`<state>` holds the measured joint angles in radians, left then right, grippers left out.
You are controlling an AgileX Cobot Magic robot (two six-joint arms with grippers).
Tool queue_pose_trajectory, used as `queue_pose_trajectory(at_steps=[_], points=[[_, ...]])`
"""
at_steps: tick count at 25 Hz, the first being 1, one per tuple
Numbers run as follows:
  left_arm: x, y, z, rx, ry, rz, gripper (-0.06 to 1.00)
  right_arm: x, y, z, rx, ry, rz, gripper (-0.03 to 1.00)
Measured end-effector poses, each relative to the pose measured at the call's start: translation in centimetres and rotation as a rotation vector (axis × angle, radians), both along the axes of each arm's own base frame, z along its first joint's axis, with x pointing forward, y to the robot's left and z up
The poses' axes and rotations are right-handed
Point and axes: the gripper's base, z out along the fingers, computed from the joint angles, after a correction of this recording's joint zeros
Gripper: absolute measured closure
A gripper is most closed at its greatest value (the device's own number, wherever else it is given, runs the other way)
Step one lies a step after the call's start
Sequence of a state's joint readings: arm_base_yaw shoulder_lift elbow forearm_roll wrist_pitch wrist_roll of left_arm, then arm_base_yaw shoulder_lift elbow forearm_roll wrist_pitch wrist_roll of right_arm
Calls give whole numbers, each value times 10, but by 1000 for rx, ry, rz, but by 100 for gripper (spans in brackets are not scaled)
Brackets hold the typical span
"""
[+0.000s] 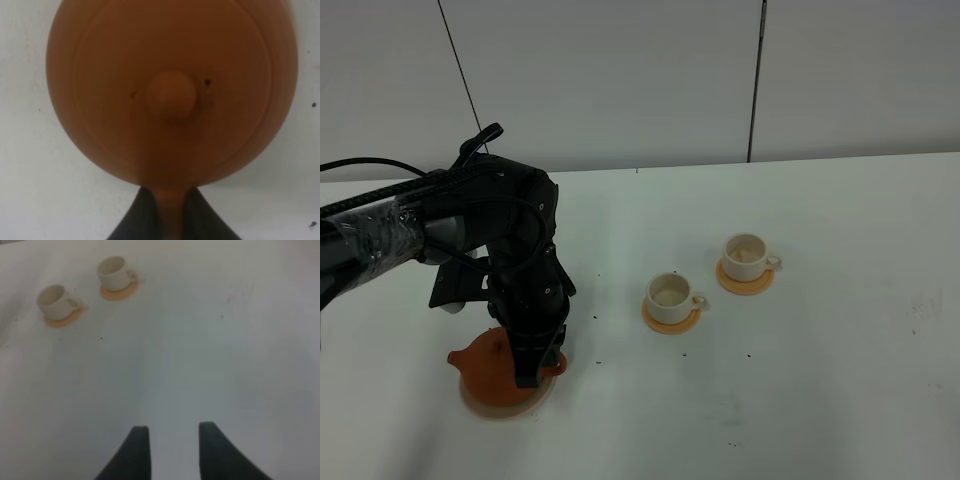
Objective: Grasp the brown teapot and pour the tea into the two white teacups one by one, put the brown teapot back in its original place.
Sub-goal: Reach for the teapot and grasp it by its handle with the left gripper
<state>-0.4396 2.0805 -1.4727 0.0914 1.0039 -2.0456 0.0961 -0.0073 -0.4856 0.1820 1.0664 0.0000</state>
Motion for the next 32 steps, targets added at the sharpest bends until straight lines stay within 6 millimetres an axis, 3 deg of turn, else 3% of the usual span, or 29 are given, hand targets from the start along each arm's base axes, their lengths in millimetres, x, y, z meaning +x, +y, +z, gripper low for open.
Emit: queue_pose_trajectory(at_steps=[16, 32], points=[[-3, 1, 1, 10, 44, -54, 77, 0, 0, 0, 0, 0, 0, 73], [1, 5, 17, 91, 88, -81, 77, 0, 0, 0, 0, 0, 0, 73]])
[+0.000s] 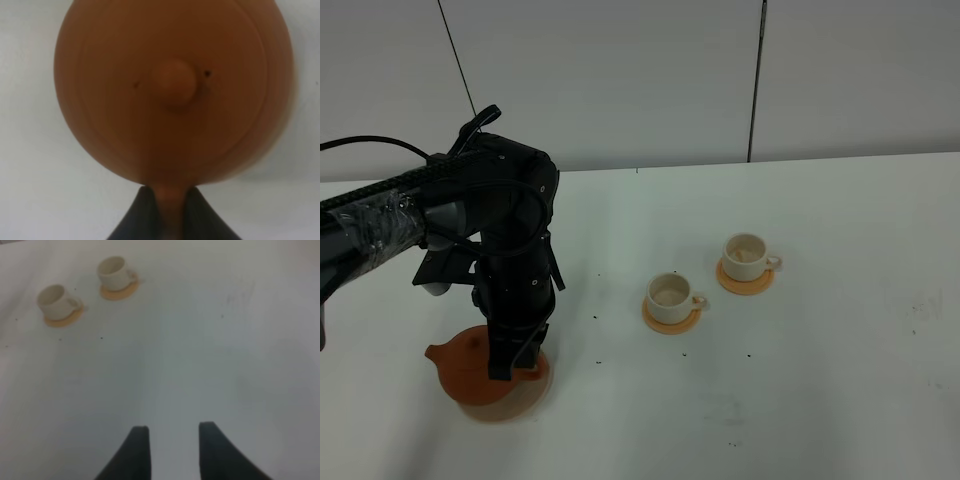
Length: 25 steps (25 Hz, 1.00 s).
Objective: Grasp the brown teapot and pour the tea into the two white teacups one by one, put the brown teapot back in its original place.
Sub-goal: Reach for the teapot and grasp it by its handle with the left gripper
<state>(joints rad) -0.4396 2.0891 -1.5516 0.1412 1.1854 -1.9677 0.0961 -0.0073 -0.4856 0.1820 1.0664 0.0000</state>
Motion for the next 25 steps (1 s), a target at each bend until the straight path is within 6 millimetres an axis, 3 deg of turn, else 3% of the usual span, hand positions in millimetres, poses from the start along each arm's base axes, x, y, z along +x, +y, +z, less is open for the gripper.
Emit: queue_pose_trajectory(at_steps=[15, 25], points=[[15, -2, 19, 3, -81, -86, 77, 0, 0, 0, 0, 0, 0, 73], [16, -1, 21, 13, -77, -169, 77, 0, 0, 0, 0, 0, 0, 73]])
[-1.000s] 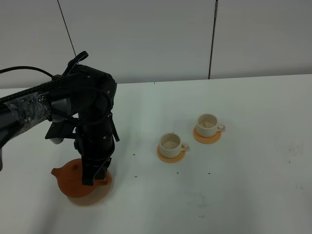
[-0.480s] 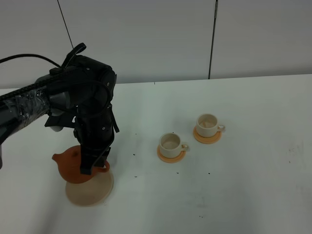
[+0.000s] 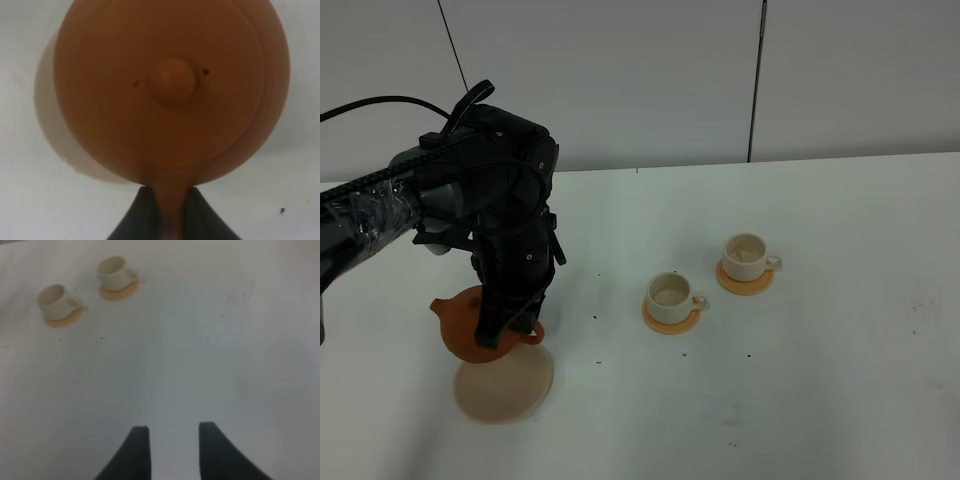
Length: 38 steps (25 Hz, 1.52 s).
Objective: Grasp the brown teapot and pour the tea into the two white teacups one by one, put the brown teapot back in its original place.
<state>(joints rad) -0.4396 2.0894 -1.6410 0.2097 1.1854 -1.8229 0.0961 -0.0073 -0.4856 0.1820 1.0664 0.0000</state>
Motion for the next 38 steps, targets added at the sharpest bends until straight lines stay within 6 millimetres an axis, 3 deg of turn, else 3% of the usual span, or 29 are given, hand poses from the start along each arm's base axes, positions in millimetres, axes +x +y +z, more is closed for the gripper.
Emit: queue_pose_trajectory(at_steps=[38], points=[[3, 4, 1, 56, 36, -260, 77, 0, 0, 0, 0, 0, 0, 73]])
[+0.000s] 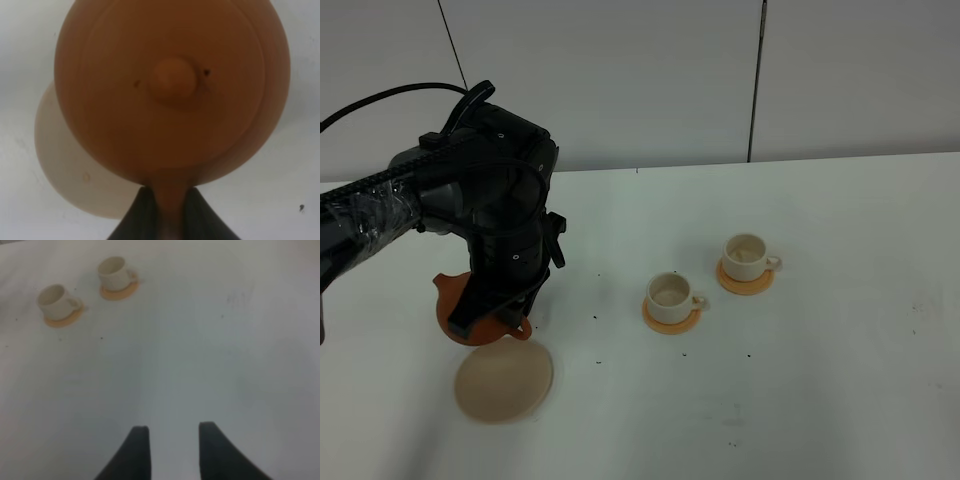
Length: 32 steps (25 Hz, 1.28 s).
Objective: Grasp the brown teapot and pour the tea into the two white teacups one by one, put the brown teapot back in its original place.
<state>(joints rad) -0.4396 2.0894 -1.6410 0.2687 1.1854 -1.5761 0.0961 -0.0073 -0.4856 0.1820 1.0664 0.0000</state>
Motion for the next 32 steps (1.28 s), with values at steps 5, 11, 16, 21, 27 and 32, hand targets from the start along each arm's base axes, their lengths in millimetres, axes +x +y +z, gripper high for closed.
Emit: queue_pose_trajectory(at_steps=[5, 11, 16, 21, 27, 32], points=[[1, 1, 0, 16, -2, -24, 77, 0, 0, 0, 0, 0, 0, 73], [2, 4, 1, 48, 10, -119, 77, 0, 0, 0, 0, 0, 0, 73], [2, 4, 1, 57, 29, -191, 77, 0, 0, 0, 0, 0, 0, 73], [3, 5, 2, 68, 51, -275, 77, 0, 0, 0, 0, 0, 0, 73], [3, 5, 2, 77, 91, -408, 77, 0, 0, 0, 0, 0, 0, 73], [3, 5, 2, 83, 127, -526, 77, 0, 0, 0, 0, 0, 0, 73]])
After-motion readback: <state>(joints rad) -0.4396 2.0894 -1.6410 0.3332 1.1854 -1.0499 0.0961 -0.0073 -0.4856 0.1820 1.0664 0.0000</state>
